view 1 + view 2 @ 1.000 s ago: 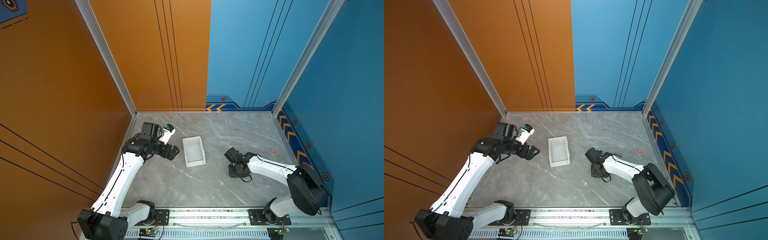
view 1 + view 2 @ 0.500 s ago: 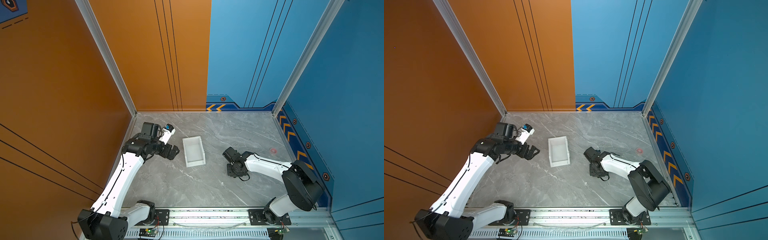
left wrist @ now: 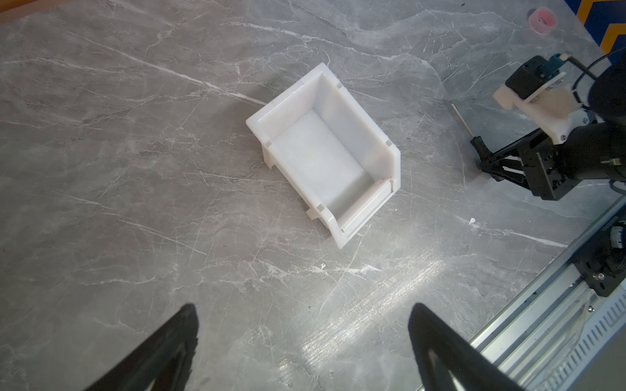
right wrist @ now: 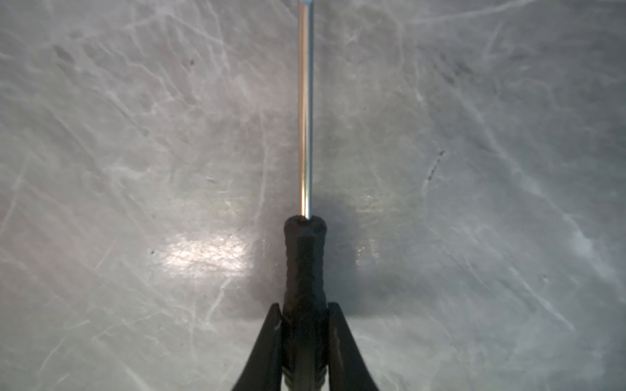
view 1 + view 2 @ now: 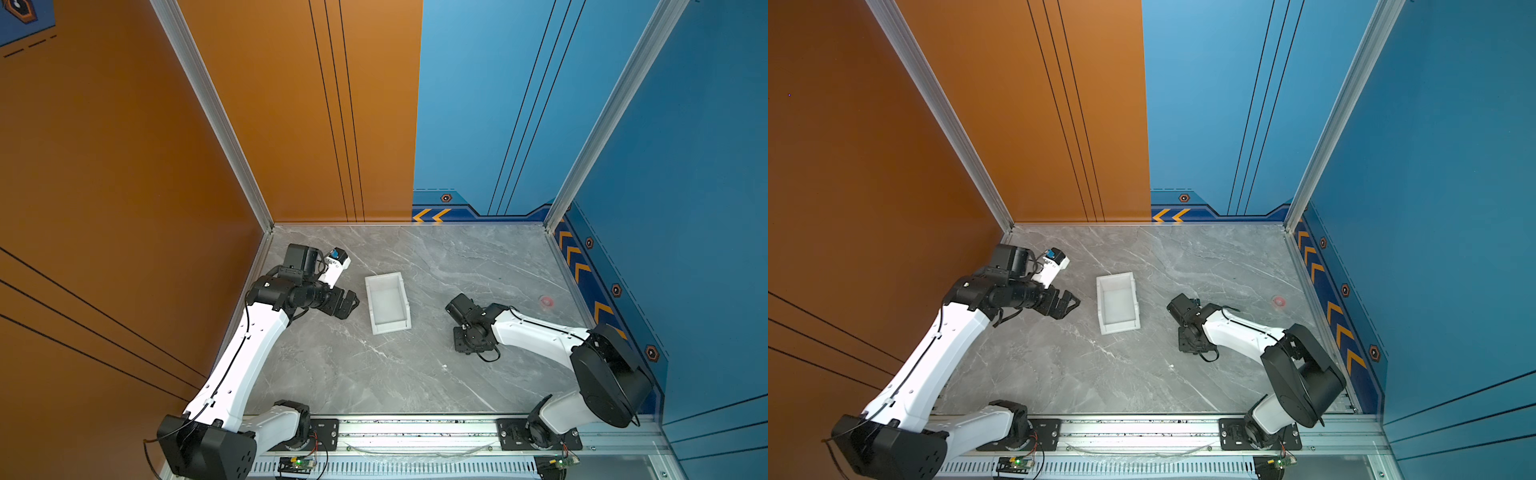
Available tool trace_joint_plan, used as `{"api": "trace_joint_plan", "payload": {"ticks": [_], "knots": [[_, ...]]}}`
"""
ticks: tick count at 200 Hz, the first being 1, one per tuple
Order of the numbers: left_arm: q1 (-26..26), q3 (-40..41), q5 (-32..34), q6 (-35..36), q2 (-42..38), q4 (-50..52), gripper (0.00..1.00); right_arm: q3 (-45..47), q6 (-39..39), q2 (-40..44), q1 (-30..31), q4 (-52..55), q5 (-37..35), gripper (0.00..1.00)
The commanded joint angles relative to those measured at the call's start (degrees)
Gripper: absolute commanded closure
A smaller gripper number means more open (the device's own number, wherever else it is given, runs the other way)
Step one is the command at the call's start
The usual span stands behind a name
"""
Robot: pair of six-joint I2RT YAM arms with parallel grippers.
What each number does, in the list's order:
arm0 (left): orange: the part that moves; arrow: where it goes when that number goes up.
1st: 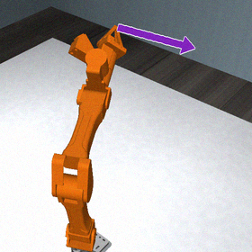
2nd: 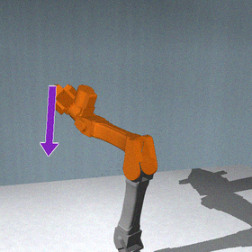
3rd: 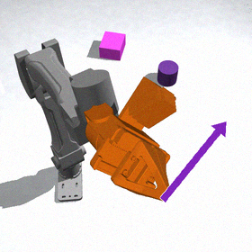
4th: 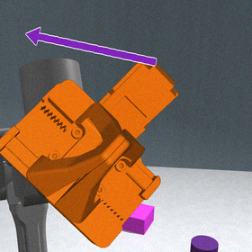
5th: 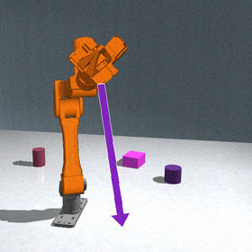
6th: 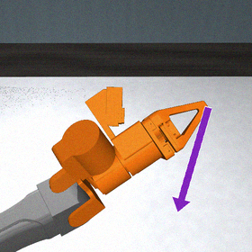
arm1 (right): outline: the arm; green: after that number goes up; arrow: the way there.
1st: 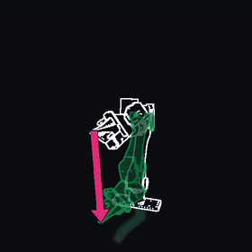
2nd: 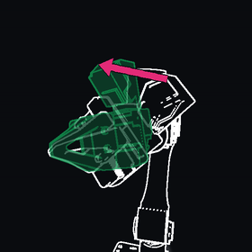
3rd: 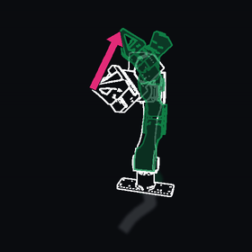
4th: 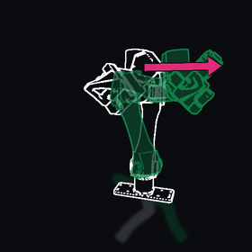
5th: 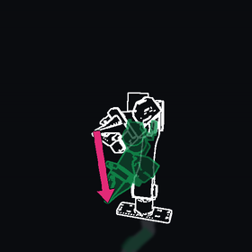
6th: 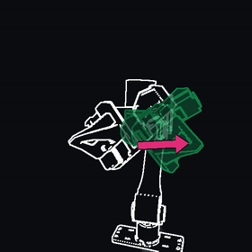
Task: Put the screwdriver in the bin
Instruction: Pick up the screwdriver from the center of the table.
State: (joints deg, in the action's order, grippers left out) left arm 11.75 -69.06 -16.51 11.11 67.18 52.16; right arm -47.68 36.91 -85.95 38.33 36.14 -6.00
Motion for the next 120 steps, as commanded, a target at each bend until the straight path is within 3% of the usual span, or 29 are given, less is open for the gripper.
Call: {"api": "trace_joint_plan", "payload": {"ticks": [1,62,120], "knots": [[-0.19,1.31,0.36,-0.34,-0.21,0.89,0.02,-2.71,-1.28,2.82,0.35,3.18,0.04,0.86],[-1.09,0.80,1.92,-0.17,-0.56,0.77,0.02,-7.96,-2.17,5.98,1.49,7.02,-1.21,0.86],[-4.68,1.83,1.87,-2.28,0.06,0.80,0.02,-18.92,-4.46,2.24,8.36,10.78,-2.20,0.86]]}}
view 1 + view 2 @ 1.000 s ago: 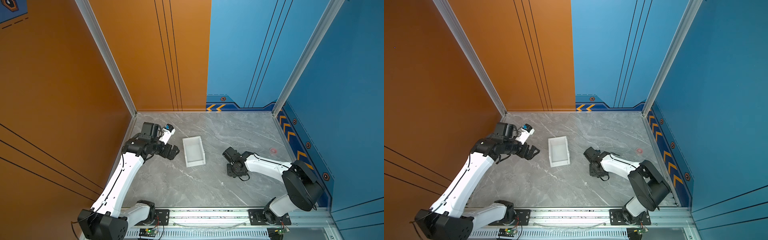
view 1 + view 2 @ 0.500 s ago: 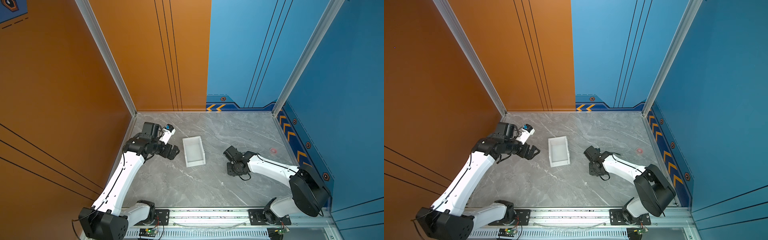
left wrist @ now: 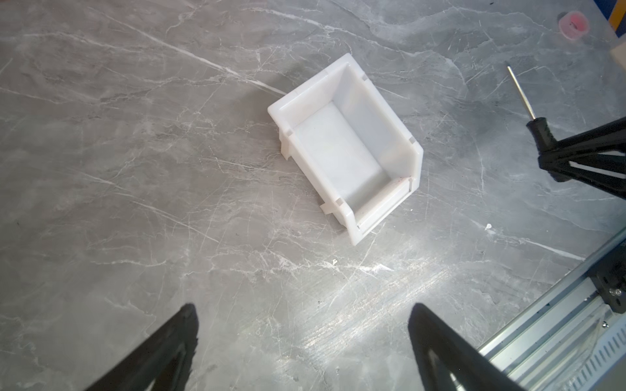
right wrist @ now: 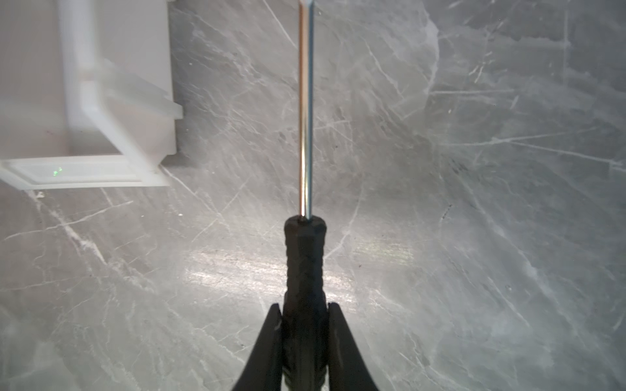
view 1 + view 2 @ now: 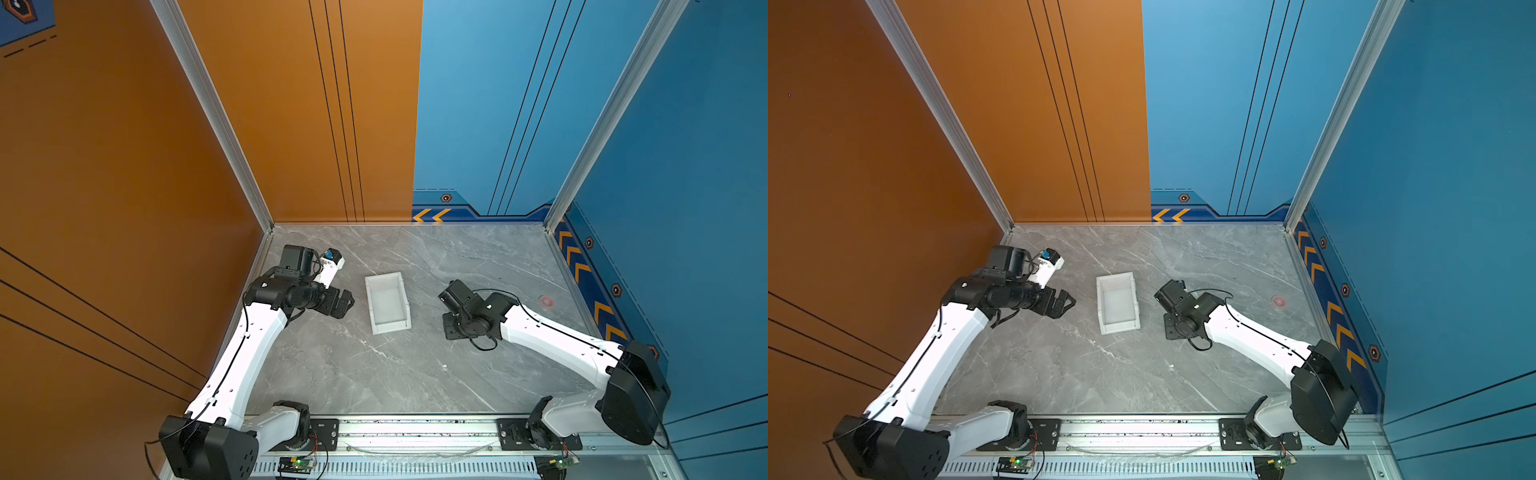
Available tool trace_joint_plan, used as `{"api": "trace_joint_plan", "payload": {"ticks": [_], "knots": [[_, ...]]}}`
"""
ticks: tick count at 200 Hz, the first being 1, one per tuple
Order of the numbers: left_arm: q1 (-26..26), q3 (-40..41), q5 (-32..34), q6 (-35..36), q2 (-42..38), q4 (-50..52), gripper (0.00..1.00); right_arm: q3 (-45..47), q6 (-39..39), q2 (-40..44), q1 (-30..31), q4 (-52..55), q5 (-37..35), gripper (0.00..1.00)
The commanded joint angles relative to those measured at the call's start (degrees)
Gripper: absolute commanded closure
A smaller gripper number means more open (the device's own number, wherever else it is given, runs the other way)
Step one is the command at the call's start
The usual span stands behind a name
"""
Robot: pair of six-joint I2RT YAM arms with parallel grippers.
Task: Put the screwdriver in the bin
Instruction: Pick up the screwdriver from the center of the table, then place the screwdriver into the bin.
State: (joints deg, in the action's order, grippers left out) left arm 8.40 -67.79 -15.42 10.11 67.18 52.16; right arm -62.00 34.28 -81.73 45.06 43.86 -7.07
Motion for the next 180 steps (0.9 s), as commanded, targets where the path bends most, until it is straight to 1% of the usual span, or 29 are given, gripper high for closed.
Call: {"api": "trace_joint_plan", "payload": {"ticks": [1,34,87,147,173,180], "knots": [[-1.35,0.56,0.76,-1.30,0.06,0.82,0.02,-4.84,-1.89,-2.13,1.71,3.07,-1.07,0.86],[-2.24,-0.59,0.40,-1.14,-0.55,0.79,0.02,-13.35,-4.24,-7.65,4.48,5.27,0.31,0.86],[-3.17,-1.05,-0.40,-1.49,-1.15,0.81,0.02,-26.22,-10.91,-18.49,8.14,8.46,2.01,0.86],[-3.94,-1.63,-1.63,-2.19,-1.70,0.83,0.02,-36.92,-14.47,-29.85,8.31,10.02,3.47,0.86],[-4.44,-1.65,-2.30,-2.59,-1.85,0.92,0.02,-40.57,-16.16,-33.84,8.20,12.10,2.18,0.86],[-4.54,-1.57,-2.70,-2.79,-1.83,0.88,0.02,-42.84,-16.43,-34.68,7.98,12.38,1.90,0.86]]}}
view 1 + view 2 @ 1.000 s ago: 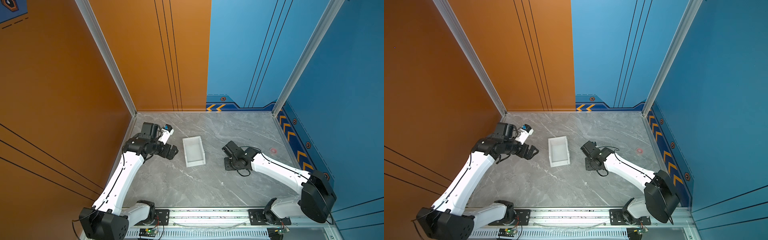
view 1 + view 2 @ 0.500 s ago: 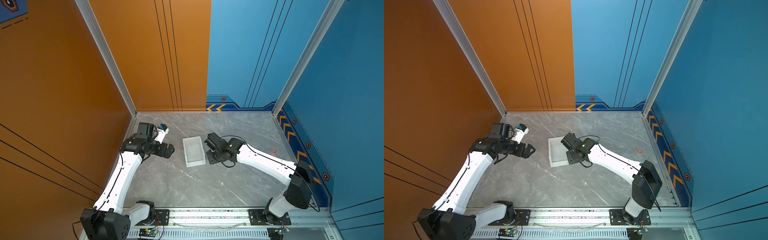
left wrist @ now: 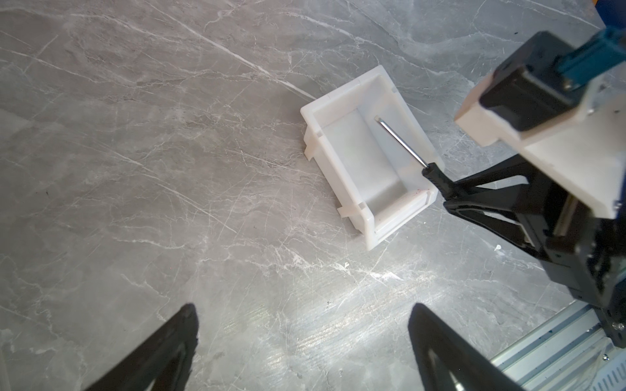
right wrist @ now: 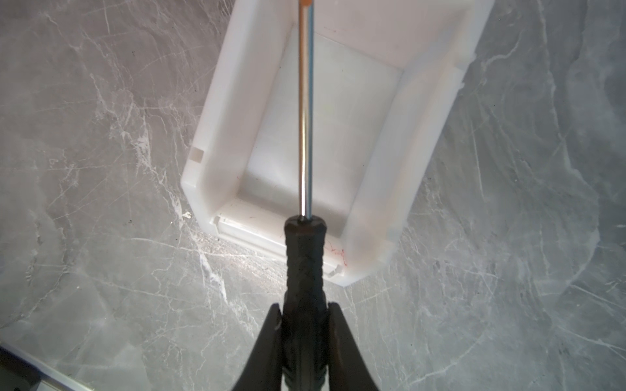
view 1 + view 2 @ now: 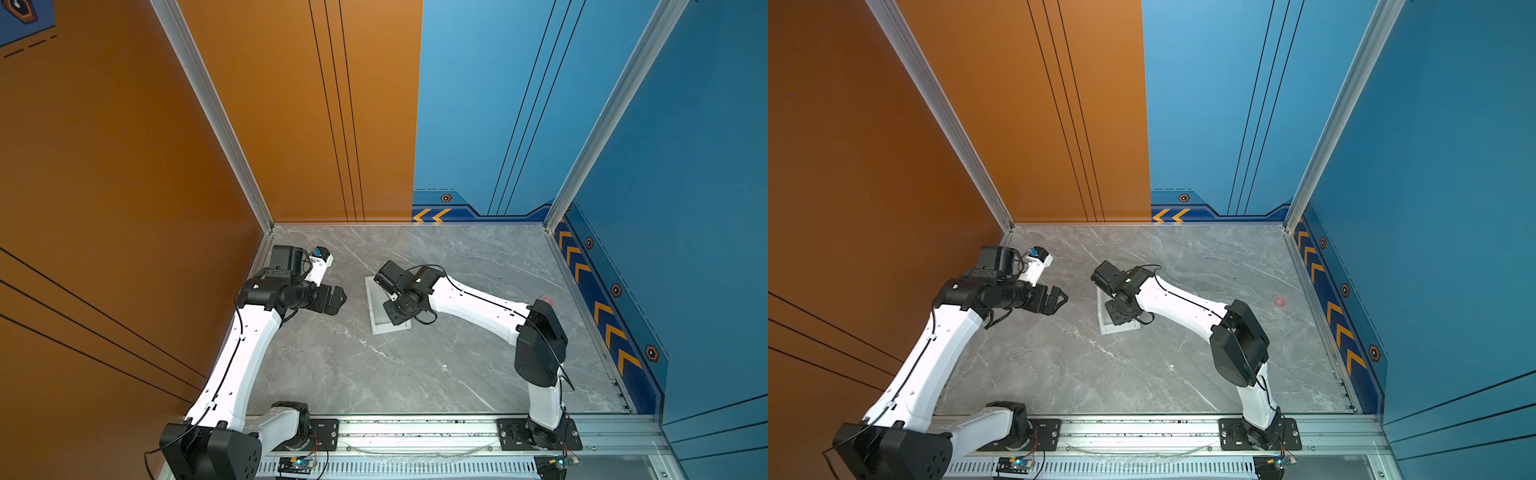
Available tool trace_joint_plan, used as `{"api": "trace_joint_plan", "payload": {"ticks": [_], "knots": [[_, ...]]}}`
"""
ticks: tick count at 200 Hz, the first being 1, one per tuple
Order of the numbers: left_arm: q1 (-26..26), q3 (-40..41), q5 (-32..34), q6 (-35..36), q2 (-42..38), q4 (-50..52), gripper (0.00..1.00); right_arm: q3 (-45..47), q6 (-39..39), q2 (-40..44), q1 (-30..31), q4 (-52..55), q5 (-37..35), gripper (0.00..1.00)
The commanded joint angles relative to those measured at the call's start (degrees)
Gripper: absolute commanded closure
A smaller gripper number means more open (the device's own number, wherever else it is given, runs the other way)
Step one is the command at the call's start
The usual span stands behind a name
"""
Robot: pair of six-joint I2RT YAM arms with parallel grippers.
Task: Put the screwdriver in the bin
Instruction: Place the screwdriver into the bin.
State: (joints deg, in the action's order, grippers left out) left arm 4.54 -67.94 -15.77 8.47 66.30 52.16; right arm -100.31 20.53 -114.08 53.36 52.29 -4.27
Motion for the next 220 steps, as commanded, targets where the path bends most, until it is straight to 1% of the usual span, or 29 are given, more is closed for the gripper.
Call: {"api": "trace_joint_plan", "payload": {"ticks": [1,78,162,220], "knots": [[-0.71,-1.41,-2.38,-1.16,-0.98,0.86,0.02,-4.67,-2.69,-2.49,-0.39,4.04,-0.91,0.86],[-1.85,-1.76,-4.44,-2.15,-1.00,0.82,0.02,-8.61,-3.28,-9.17,-2.86,4.87,0.59,0.86],[-2.41,-2.90,-5.36,-2.71,0.05,0.76,0.02,-12.38,-4.10,-13.55,-2.87,4.88,1.63,0.85],[-2.78,-2.64,-5.99,-2.91,-0.91,0.77,0.02,-15.94,-4.10,-17.47,-3.05,4.85,2.16,0.85]]}}
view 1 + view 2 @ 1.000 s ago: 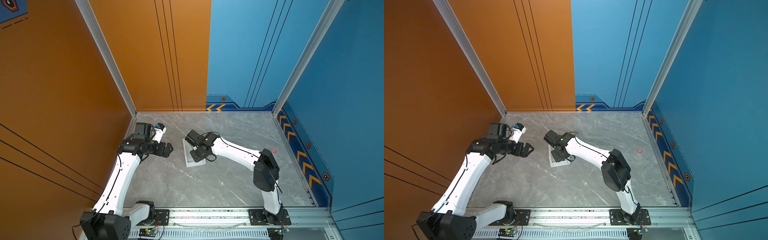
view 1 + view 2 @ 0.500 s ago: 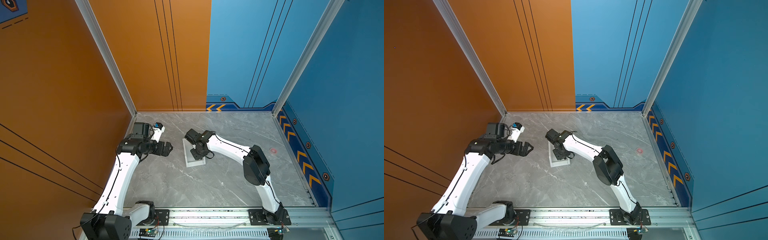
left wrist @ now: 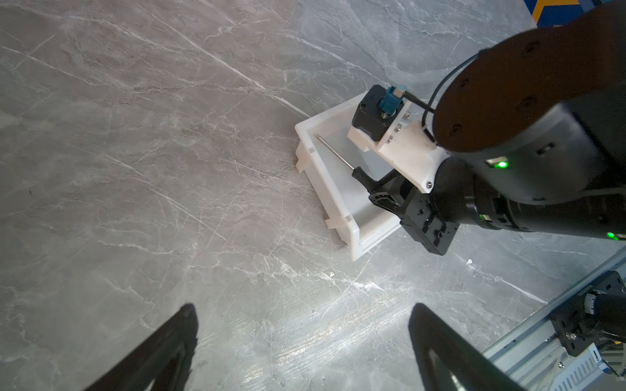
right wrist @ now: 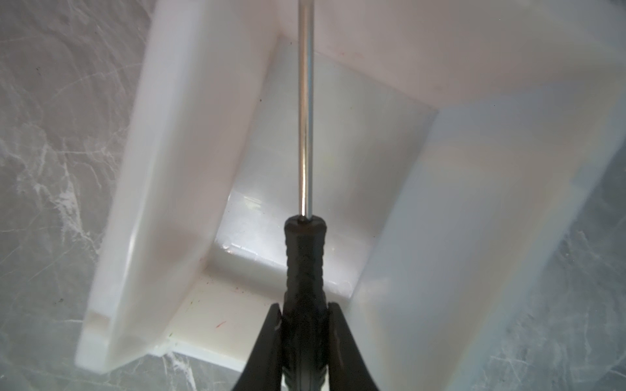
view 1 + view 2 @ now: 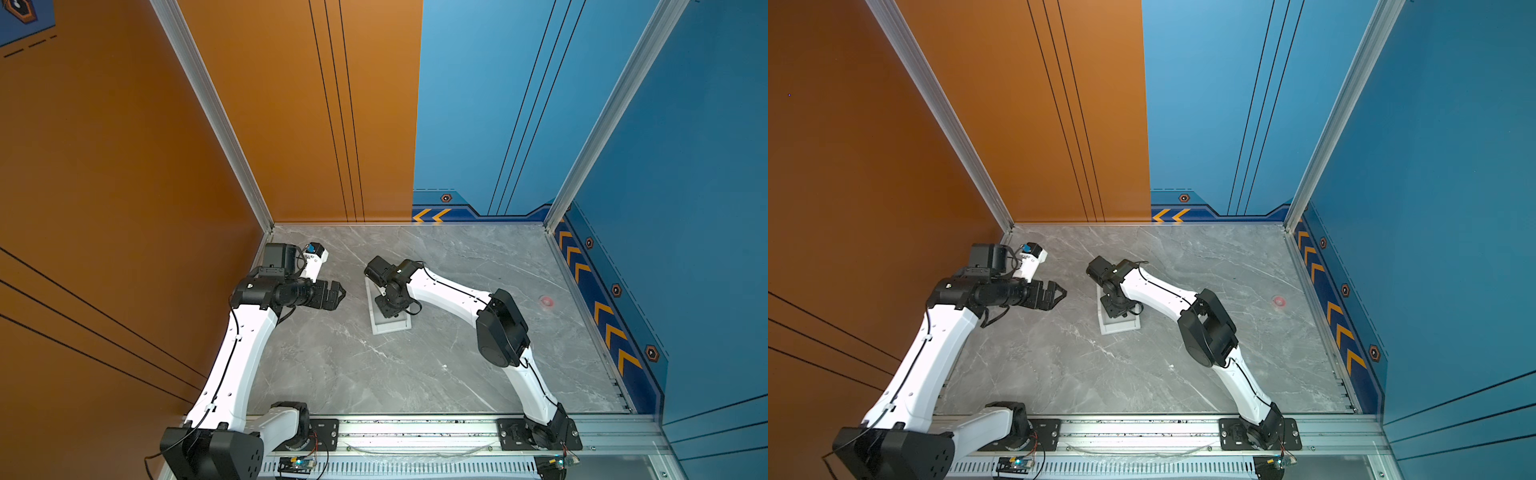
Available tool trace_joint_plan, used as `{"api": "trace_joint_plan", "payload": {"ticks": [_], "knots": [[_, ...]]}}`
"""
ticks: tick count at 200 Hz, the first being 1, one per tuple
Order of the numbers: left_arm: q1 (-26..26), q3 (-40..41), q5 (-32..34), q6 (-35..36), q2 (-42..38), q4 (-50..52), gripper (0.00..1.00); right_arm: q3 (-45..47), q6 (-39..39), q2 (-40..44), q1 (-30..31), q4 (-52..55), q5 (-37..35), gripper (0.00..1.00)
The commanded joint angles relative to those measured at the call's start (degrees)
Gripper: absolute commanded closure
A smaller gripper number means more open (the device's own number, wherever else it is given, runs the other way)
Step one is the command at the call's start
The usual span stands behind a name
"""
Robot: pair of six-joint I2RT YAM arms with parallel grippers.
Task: Put the screwdriver in the bin
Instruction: Place the screwdriver into the bin.
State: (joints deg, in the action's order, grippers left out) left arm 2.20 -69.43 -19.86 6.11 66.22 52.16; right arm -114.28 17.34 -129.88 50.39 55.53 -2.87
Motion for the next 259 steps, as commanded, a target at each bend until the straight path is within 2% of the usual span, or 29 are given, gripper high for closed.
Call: {"api": "trace_joint_plan", "payload": {"ticks": [1,167,227,259], "knots": [[-0.44,-1.15,-1.88,-0.56,-0.82,0.80,0.02,-2.03,-0.91,-1.72,-0.05,1.61,0.81,0.85],[-0.35,-0.52,-2.80,-0.45,-1.44,0.51,0.02,-2.57,-1.09,-7.00,0.09,1.61,-0.90,0.78],[-0.32,-0.53,-2.59,-0.41,-1.57,0.49,0.02,-2.35,-0.64,-5.43,0.11,1.60,-1.27,0.63],[-0.29,-0.44,-2.51,-0.31,-1.88,0.53,0.02,-2.35,-0.56,-3.27,-0.12,2.04,-1.50,0.58]]}}
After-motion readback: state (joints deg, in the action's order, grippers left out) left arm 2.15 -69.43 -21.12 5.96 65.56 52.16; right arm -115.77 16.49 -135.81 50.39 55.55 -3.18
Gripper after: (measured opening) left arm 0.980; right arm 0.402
